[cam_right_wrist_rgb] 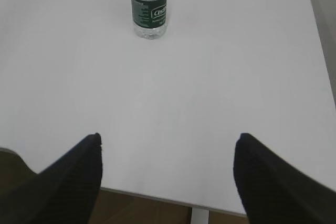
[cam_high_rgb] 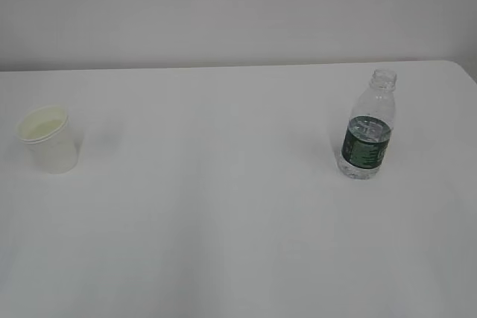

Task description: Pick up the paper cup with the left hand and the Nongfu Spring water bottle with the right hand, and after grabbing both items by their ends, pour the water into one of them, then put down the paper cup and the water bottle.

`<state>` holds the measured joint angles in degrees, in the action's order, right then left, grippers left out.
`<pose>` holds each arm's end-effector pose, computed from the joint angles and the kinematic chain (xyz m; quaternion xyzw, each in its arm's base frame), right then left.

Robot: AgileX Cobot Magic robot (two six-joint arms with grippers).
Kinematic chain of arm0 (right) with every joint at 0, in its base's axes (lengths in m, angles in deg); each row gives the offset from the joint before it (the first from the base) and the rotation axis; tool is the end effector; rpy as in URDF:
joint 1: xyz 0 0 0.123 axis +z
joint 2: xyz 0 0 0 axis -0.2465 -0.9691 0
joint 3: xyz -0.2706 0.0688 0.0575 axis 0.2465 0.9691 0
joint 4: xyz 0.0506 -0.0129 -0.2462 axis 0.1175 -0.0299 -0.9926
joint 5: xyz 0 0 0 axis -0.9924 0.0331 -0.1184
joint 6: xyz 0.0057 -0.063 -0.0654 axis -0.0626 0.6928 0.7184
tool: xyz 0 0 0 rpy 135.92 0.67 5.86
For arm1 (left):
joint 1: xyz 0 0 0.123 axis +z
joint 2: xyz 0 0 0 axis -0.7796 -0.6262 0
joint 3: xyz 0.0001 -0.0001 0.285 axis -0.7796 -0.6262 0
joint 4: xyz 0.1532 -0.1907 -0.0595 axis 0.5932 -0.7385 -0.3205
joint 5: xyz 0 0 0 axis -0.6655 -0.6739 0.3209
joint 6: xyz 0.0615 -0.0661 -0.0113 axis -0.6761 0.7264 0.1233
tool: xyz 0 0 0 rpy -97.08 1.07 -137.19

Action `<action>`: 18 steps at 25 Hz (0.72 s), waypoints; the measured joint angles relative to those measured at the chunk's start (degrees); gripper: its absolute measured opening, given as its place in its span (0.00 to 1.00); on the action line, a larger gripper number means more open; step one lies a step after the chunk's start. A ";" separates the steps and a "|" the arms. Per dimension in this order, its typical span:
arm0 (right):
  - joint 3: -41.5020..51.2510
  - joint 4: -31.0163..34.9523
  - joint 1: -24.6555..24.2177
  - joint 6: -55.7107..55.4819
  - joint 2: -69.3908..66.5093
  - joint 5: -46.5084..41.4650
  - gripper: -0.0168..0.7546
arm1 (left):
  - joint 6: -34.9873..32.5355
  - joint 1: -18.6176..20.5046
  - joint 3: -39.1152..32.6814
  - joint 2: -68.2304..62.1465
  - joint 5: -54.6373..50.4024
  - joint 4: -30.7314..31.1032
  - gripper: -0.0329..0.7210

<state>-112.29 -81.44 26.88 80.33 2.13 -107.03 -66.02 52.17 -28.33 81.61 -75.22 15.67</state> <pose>-0.0015 -0.0059 0.2693 -0.1033 0.8743 0.0153 0.4741 -0.0080 -0.0059 0.2821 -0.0349 0.8574 -0.0498 0.5110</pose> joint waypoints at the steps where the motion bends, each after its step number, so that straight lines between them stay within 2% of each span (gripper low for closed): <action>1: 0.00 -0.10 0.00 0.00 0.56 0.00 0.79 | 0.00 0.23 0.00 0.44 -0.05 0.00 0.63; 18: 0.00 -0.23 0.00 0.00 2.69 -0.14 0.79 | 0.00 0.36 -0.03 0.44 0.11 0.04 0.63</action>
<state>-112.29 -81.67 26.88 80.33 4.83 -107.17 -66.02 52.52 -28.36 82.06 -75.11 15.71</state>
